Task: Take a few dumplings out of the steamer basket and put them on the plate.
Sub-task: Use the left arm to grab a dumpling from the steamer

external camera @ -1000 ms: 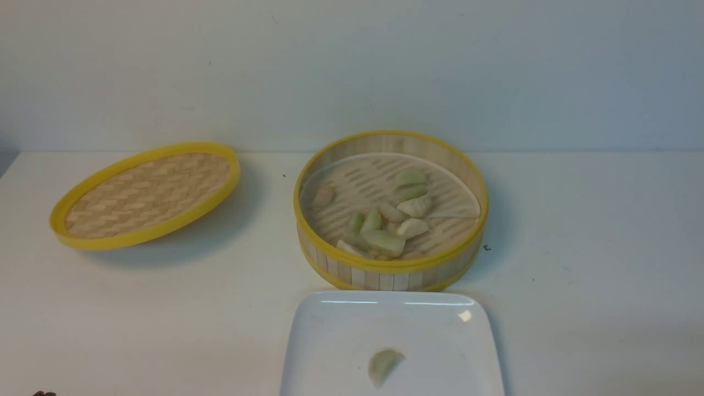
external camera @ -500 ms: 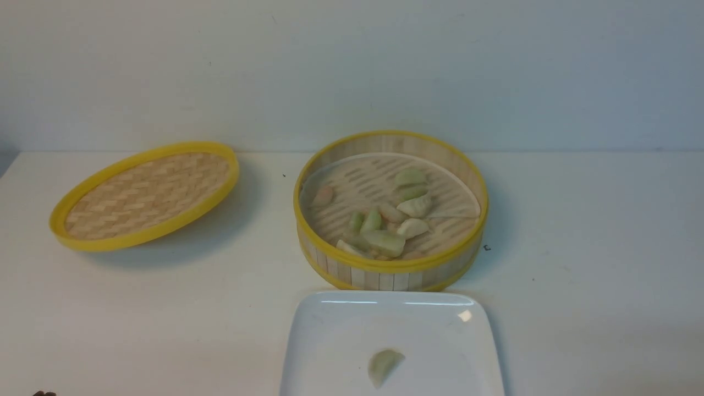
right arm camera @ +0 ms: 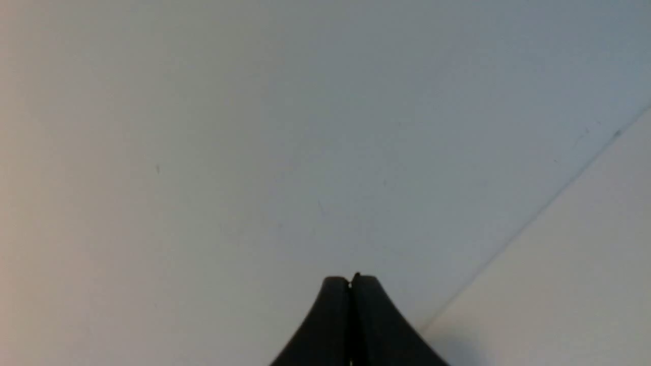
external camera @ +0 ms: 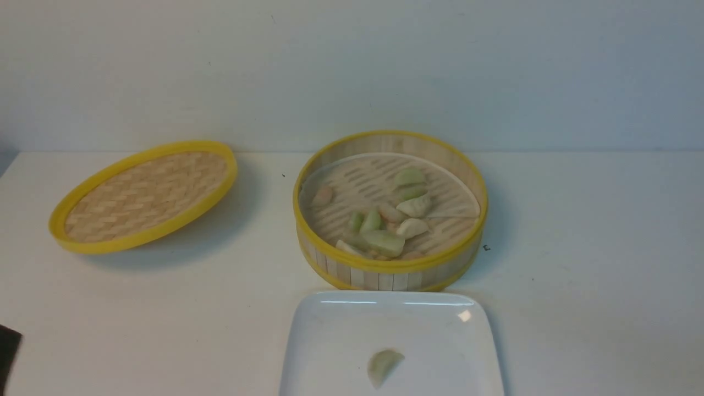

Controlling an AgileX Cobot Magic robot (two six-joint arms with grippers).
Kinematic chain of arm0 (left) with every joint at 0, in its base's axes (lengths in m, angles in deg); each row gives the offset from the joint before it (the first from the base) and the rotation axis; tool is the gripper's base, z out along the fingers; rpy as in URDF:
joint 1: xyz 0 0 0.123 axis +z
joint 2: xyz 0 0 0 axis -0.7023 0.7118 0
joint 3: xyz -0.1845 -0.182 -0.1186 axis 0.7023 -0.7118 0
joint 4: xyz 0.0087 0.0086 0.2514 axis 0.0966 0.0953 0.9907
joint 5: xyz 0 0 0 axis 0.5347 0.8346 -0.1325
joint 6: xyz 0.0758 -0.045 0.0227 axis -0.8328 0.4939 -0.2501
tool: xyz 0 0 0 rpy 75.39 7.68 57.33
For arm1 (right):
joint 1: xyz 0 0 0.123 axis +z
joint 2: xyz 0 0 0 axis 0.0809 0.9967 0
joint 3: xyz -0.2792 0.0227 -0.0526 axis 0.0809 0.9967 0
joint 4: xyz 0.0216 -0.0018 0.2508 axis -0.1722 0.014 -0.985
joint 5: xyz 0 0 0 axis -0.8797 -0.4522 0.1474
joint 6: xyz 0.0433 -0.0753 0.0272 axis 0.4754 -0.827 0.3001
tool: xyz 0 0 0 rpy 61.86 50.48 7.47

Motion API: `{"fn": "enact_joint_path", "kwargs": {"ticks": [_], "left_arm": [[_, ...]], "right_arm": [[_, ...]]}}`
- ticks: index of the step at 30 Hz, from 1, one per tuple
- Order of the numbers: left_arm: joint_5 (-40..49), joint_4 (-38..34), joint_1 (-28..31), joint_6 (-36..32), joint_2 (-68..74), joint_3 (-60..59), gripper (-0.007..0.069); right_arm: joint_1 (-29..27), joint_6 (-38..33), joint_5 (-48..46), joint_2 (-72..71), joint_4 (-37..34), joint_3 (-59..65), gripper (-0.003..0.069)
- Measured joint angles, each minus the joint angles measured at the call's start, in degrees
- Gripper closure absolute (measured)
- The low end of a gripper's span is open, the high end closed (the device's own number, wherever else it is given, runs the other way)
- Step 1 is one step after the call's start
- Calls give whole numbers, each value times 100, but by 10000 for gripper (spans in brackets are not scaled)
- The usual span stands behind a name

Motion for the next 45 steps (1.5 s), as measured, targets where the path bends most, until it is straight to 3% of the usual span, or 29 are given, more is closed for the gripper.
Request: {"fn": "enact_joint_path", "kwargs": {"ticks": [3,7,12,15,20,24,34,45], "left_arm": [[-624,-314,0,18,0,139,631],[-345,-22,0,-136,73,1000,631],[1764,953,0,-596,1656,3135,631],[2650,1120,0,-794,2478,3856,631],[5329,1333,0,-1643,5280,5862,631],[6449,1503,-100,-2223,7100,7054,631],[6796,3044,-1506,-2075,10153,9658,631],[7633,3425,-1701,-1859,13489,13293,631]], "right_arm": [[0,-43,421,0,-668,0,673],[0,183,397,0,-1348,-104,673],[0,-730,-1363,323,-274,-1897,673],[0,-1164,-2205,843,198,-2737,673],[0,-1836,-4964,2686,1138,-4687,673],[0,-2003,-6253,3794,1562,-5504,673],[0,-2043,-6664,4201,1451,-5663,673],[0,-1914,-6710,4201,1451,-5663,673]]}}
